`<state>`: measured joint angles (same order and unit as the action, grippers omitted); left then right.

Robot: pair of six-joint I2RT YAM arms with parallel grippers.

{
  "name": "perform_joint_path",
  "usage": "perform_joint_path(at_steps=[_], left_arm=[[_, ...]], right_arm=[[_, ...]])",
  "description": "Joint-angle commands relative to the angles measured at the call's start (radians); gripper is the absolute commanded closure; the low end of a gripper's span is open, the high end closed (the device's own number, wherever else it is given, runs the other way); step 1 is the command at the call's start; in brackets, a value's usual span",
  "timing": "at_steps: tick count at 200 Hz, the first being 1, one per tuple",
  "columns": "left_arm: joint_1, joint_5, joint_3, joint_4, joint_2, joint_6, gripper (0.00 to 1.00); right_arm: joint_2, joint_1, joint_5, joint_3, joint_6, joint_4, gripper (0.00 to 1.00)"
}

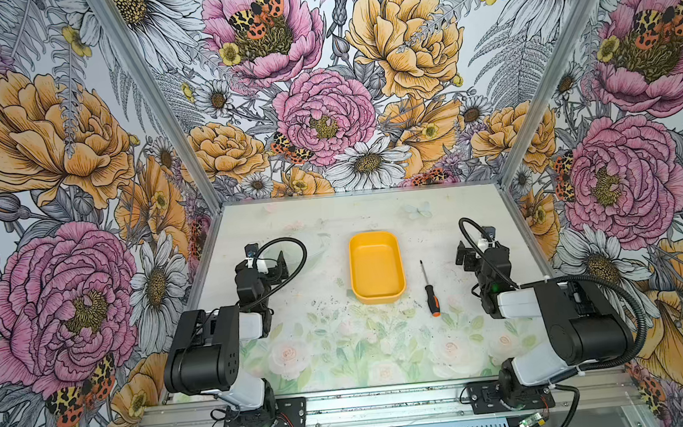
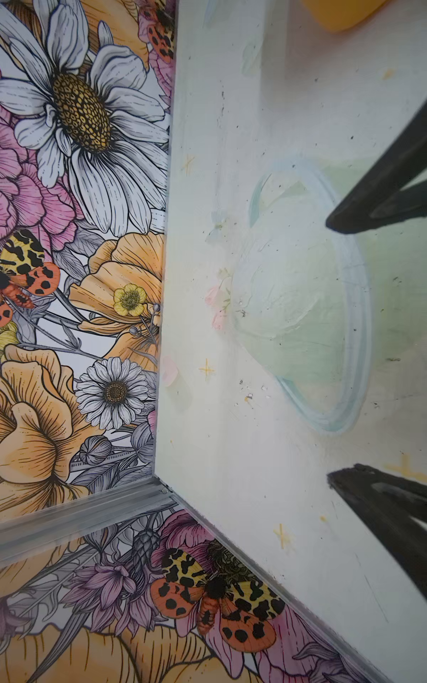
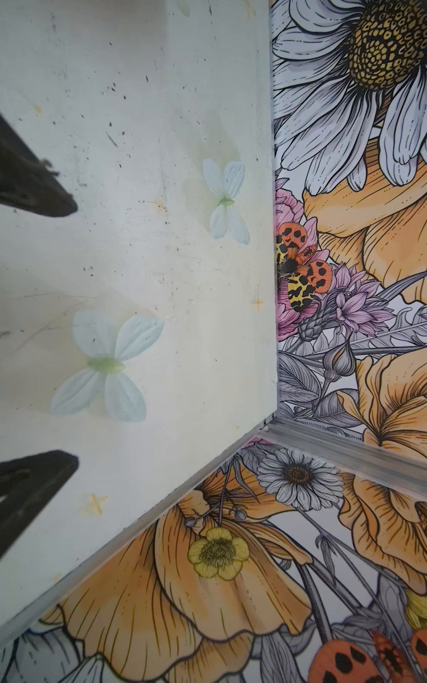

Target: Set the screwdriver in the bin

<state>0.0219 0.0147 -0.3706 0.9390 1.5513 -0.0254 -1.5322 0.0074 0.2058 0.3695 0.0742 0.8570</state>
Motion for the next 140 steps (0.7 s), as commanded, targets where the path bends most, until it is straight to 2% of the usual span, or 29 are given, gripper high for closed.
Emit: perform_joint_path(at_steps=[1, 75, 97, 116, 140], left_arm=[[0.0, 0.016, -0.008, -0.003, 0.0, 0.015, 0.01], [0.003, 0.008, -0.008, -0.003, -0.001, 0.019, 0.01], [0.003, 0.008, -0.013, -0.009, -0.002, 0.016, 0.01], [-0.007, -0.005, -0.041, -0.112, -0.052, 0.0, 0.01], [-0.017, 0.005, -0.113, -0.33, -0.159, -0.006, 0.01]], right_arm=[[-0.002, -0.007, -0.027, 0.019, 0.013, 0.01, 0.01], [0.0, -0.009, -0.029, 0.017, 0.013, 0.012, 0.0], [0.003, -0.001, 0.007, 0.013, 0.014, 0.023, 0.03], [0.05, 0.005, 0.045, 0.019, 0.025, -0.024, 0.03], [0.129, 0.006, 0.024, 0.05, 0.018, -0.159, 0.03]])
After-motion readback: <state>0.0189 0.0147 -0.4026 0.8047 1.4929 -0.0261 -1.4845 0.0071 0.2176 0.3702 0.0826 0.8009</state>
